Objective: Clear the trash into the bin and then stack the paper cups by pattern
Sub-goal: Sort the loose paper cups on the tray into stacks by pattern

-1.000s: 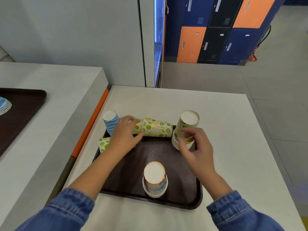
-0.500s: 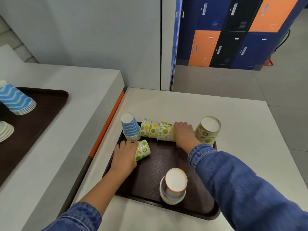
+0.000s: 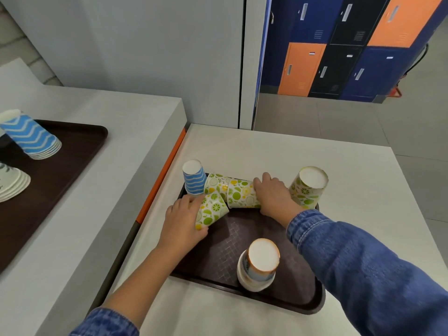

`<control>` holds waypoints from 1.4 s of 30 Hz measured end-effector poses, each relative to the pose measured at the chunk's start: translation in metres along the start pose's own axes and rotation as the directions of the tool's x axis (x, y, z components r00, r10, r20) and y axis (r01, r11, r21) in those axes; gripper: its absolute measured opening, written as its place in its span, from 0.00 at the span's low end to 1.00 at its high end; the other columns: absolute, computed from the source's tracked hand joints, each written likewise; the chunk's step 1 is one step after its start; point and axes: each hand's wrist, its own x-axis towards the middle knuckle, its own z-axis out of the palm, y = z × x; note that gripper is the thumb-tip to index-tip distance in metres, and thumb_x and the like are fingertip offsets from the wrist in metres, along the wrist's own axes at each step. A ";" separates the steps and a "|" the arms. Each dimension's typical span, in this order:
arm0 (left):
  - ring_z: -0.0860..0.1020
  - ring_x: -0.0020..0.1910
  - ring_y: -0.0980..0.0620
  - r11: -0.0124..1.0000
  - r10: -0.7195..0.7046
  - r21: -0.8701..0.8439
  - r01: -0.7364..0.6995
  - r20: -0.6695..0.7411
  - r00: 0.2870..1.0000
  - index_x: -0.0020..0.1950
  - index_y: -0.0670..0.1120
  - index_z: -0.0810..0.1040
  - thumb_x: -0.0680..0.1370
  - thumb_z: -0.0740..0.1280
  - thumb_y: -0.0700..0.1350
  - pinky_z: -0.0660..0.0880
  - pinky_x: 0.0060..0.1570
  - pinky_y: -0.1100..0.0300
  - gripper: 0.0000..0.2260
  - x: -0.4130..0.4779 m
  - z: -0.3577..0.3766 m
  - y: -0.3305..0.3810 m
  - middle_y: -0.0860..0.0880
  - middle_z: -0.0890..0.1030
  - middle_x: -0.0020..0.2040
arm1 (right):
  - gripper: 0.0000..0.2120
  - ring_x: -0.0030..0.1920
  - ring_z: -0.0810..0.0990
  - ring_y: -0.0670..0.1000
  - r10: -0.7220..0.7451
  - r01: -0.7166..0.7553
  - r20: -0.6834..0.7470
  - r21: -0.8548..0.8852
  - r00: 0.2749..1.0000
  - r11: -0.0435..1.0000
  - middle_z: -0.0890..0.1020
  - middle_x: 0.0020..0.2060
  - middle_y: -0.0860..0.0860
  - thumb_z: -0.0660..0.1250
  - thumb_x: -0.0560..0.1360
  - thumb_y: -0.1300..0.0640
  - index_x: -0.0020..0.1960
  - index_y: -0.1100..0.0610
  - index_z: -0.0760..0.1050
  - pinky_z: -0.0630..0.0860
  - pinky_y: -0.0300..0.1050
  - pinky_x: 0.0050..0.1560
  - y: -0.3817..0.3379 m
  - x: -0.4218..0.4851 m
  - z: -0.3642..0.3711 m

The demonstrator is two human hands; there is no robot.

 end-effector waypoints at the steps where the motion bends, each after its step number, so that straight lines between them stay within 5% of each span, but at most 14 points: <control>1: 0.69 0.63 0.49 0.999 -0.004 -0.032 0.003 -0.025 1.000 0.74 0.51 0.62 0.69 0.71 0.53 0.66 0.63 0.55 0.35 -0.001 -0.002 0.000 0.49 0.69 0.66 | 0.29 0.54 0.75 0.58 -0.011 0.011 0.001 -0.003 1.000 1.000 0.69 0.59 0.58 0.72 0.68 0.58 0.64 0.59 0.64 0.73 0.47 0.47 -0.001 -0.005 -0.003; 6: 0.73 0.60 0.48 0.984 -0.043 -0.177 0.017 -0.145 0.988 0.71 0.48 0.67 0.66 0.75 0.50 0.73 0.58 0.50 0.35 -0.004 -0.016 0.005 0.47 0.72 0.63 | 0.31 0.55 0.73 0.57 -0.093 0.092 -0.034 -0.032 0.995 0.995 0.71 0.58 0.57 0.72 0.68 0.52 0.66 0.58 0.63 0.71 0.47 0.48 -0.002 -0.034 -0.017; 12: 0.69 0.65 0.50 0.928 -0.104 -0.372 0.017 -0.215 0.971 0.75 0.49 0.58 0.69 0.74 0.50 0.72 0.58 0.57 0.40 0.003 -0.040 0.022 0.47 0.67 0.67 | 0.29 0.57 0.71 0.54 -0.107 0.121 -0.096 0.148 0.990 0.982 0.74 0.57 0.53 0.70 0.69 0.48 0.66 0.55 0.65 0.71 0.47 0.52 0.016 -0.072 -0.045; 20: 0.65 0.62 0.59 0.837 -0.135 -0.547 0.002 -0.202 0.970 0.75 0.48 0.60 0.70 0.75 0.48 0.65 0.56 0.66 0.38 0.025 -0.060 0.059 0.49 0.64 0.68 | 0.32 0.53 0.75 0.54 0.030 0.050 -0.170 0.448 0.985 0.893 0.70 0.57 0.51 0.72 0.66 0.46 0.67 0.49 0.67 0.75 0.45 0.49 0.054 -0.125 -0.089; 28: 0.70 0.63 0.53 0.730 -0.175 -0.679 -0.076 -0.294 0.940 0.72 0.48 0.63 0.68 0.76 0.47 0.72 0.62 0.54 0.37 0.057 -0.077 0.095 0.50 0.66 0.62 | 0.44 0.54 0.70 0.52 0.249 -0.042 -0.317 0.540 0.915 0.840 0.67 0.62 0.51 0.73 0.67 0.48 0.76 0.43 0.53 0.70 0.44 0.50 0.123 -0.145 -0.149; 38: 0.73 0.63 0.54 0.512 -0.099 -0.839 -0.185 -0.272 0.957 0.70 0.50 0.64 0.68 0.77 0.47 0.75 0.54 0.65 0.35 0.080 -0.097 0.143 0.50 0.71 0.66 | 0.50 0.65 0.70 0.57 0.121 -0.062 -0.056 0.611 0.991 0.790 0.69 0.68 0.56 0.75 0.64 0.49 0.77 0.52 0.49 0.70 0.49 0.61 0.116 -0.080 -0.052; 42: 0.73 0.62 0.55 0.510 -0.006 -0.840 -0.183 -0.217 0.976 0.70 0.49 0.62 0.67 0.77 0.45 0.75 0.57 0.63 0.36 0.087 -0.090 0.165 0.50 0.70 0.67 | 0.56 0.69 0.67 0.56 0.195 -0.105 -0.021 0.784 0.980 0.612 0.66 0.71 0.55 0.78 0.63 0.51 0.78 0.53 0.44 0.69 0.47 0.62 0.109 -0.076 -0.018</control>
